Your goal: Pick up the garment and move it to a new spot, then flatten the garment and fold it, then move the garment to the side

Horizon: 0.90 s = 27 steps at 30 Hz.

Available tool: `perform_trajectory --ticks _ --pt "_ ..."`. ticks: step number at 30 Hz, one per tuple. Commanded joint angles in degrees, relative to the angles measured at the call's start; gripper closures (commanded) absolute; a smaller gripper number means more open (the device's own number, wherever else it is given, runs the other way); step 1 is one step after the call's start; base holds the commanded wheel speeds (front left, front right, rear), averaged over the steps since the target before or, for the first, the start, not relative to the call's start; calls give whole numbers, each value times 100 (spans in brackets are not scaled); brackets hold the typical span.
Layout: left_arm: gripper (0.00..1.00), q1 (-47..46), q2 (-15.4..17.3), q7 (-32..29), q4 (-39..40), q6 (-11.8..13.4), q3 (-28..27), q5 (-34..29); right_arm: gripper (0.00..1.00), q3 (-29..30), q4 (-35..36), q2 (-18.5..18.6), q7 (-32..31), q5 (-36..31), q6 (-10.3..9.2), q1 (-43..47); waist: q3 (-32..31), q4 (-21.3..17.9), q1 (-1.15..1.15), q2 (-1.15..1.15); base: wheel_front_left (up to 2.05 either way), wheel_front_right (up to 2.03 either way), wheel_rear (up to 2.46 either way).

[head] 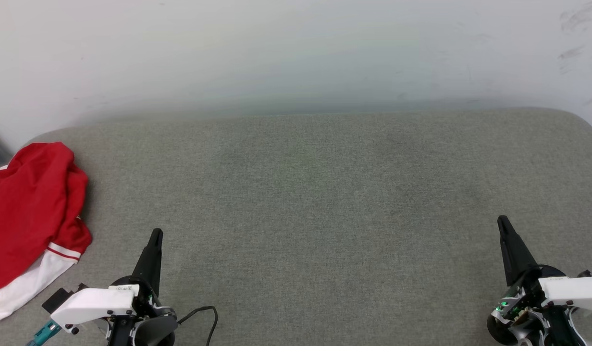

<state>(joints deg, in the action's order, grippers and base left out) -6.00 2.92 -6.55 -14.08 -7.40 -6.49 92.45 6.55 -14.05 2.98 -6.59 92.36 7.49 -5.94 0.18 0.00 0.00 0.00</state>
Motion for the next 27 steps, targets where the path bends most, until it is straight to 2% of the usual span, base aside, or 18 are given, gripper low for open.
perform_trajectory --ticks 1,22,23,27 --pt "100 -50 -7 -7 -2 -18 -7 -8 100 -3 -1 -25 -4 11 1 -56 0 0 0 0 0 0 0" --pt "100 -50 -7 -7 -2 -18 -7 -8 100 -3 -1 -25 -4 11 0 -56 0 0 0 0 0 0 0" --pt "0 0 0 1 0 0 0 -1 0 0 0 0 1 0 0 0 0 0 0 0 0 0 0" --pt "0 160 -23 9 -175 5 21 -3 0 -12 -171 -2 7 -3 -3 150 1 0 0 0 0 0 0"
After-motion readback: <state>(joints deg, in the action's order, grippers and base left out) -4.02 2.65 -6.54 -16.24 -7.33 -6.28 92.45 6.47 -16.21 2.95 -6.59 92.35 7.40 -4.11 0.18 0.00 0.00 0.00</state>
